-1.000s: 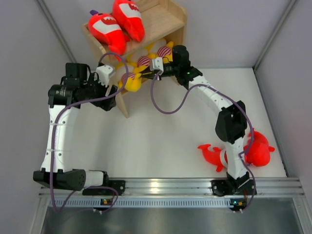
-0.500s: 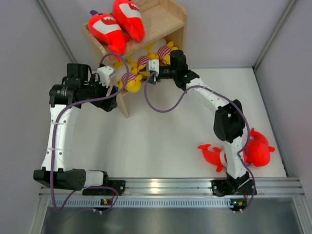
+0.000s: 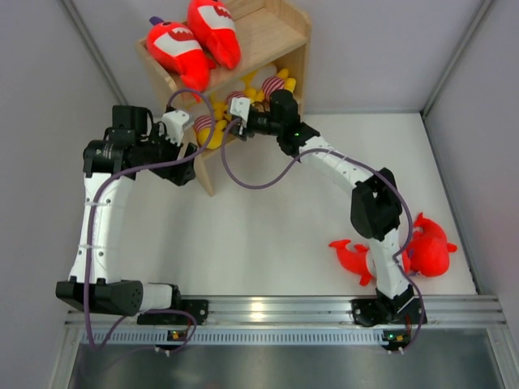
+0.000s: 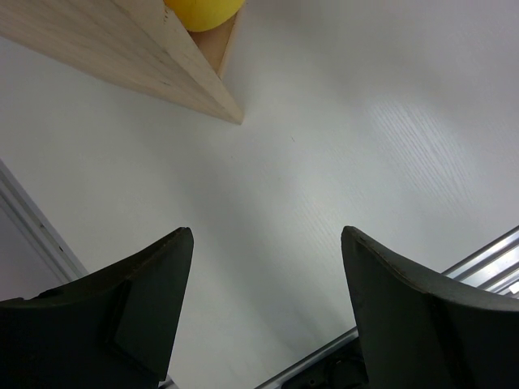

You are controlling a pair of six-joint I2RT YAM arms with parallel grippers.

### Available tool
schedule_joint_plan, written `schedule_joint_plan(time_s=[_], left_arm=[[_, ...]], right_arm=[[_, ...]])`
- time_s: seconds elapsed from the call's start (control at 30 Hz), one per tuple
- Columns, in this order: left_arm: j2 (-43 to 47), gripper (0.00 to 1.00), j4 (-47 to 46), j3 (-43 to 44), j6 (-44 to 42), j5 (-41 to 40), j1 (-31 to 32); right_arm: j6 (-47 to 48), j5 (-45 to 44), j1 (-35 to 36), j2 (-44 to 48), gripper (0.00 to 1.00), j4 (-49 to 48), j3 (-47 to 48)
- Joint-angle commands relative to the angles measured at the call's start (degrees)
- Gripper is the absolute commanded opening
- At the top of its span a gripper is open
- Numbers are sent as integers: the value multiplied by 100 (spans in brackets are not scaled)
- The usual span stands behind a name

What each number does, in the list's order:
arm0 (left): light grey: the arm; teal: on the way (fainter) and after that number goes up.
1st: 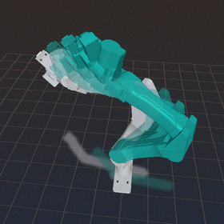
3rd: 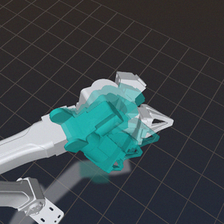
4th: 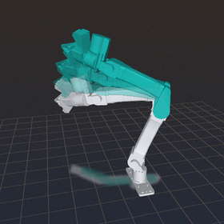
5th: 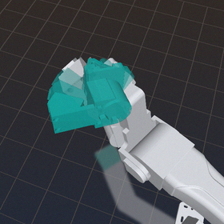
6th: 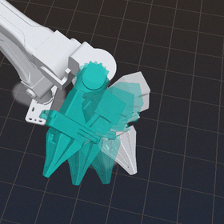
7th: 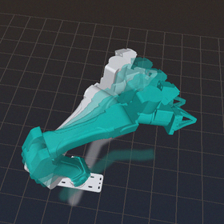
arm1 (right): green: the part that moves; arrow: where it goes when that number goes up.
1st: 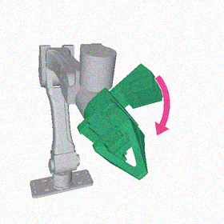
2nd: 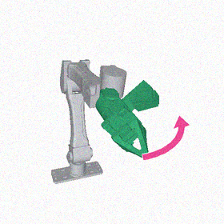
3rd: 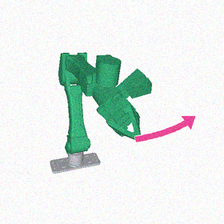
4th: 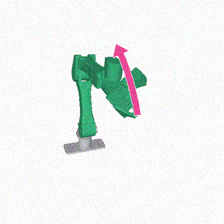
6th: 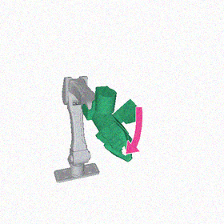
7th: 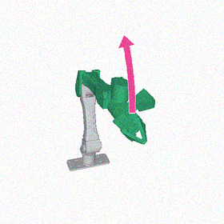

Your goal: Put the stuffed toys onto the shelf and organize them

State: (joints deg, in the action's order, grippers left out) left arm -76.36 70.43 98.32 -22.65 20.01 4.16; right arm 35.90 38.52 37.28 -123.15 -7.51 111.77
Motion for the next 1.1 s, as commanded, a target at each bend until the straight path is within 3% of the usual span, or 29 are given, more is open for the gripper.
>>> schedule_joint_plan(time_s=[0.0, 0.13, 0.37, 0.47, 0.6, 0.77, 0.87, 0.97, 1.0, 1.07], left_arm=[[95, 80, -153, -32, -64, 64, 14], [112, 80, -153, -76, -107, 64, 6], [183, 80, -153, -243, -222, 143, 14], [244, 80, -153, -322, -266, 231, 6], [306, 80, -153, -428, -301, 214, 6], [341, 80, -153, -454, -345, 152, 6], [367, 80, -153, -454, -362, 135, 6], [446, 80, -153, -533, -362, 134, 6], [516, 80, -153, -577, -354, 170, 6], [569, 80, -153, -595, -328, 292, 14]], right_arm=[[-180, -468, 201, 81, 51, -199, 196], [-277, -644, 192, 265, 61, 47, 92], [-584, -1373, 254, 1222, 93, 319, -586], [-707, -1523, 271, 1460, 99, 680, -586], [-1250, -2310, 341, 1961, 99, 1110, -778], [-1683, -3551, 727, 3127, 99, 1839, -1744], [-2541, -4501, 948, 3595, 99, 2591, -2080], [-4262, -6028, 948, 3719, 98, 3832, -2193], [-5111, -6711, 948, 3746, 98, 4662, -2325], [-5837, -6928, 931, 3798, 99, 5309, -2930]])
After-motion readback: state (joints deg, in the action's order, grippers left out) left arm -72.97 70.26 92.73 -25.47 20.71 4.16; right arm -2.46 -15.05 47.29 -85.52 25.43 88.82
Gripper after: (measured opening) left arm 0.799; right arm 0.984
